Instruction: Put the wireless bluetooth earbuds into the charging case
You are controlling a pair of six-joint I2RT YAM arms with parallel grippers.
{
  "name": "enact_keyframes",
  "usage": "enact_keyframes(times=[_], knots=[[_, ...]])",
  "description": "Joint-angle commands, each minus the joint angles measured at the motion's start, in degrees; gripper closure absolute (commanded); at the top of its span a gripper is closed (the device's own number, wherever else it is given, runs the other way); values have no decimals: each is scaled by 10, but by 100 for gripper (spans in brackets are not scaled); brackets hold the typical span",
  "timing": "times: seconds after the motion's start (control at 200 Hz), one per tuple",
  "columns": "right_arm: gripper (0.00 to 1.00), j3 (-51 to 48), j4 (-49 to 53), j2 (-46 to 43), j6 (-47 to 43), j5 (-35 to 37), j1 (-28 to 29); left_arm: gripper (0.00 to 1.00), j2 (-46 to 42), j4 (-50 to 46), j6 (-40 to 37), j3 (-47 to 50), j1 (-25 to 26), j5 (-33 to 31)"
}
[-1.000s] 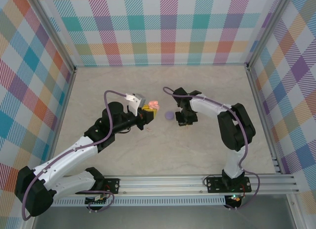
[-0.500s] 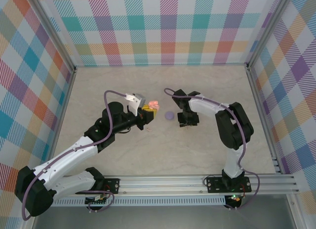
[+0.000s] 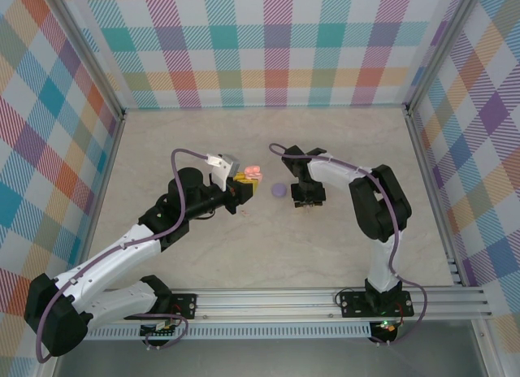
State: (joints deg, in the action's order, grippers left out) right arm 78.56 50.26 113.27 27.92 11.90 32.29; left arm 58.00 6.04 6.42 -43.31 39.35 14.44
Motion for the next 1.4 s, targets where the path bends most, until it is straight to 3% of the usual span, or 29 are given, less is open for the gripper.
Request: enact_keyframes(times=[0.0, 0.285, 0.845, 1.06, 1.225, 1.395], knots=[[62, 5, 12, 14, 10, -10, -3, 85, -4, 12, -3, 2, 7, 2], [71, -3, 10, 25, 13, -23, -11, 85, -7, 11, -2, 6, 7, 1], [73, -41, 0, 13, 4, -51, -23, 85, -11, 10, -1, 6, 7, 0], [82, -56, -22, 13, 8, -59, -34, 85, -9, 9, 0, 4, 7, 2], [83, -93, -74, -25, 11, -95, -53, 85, 1, 7, 3, 5, 7, 0], [84, -151, -157, -74, 20, -180, -85, 85, 25, 20, 17, 13, 7, -18]])
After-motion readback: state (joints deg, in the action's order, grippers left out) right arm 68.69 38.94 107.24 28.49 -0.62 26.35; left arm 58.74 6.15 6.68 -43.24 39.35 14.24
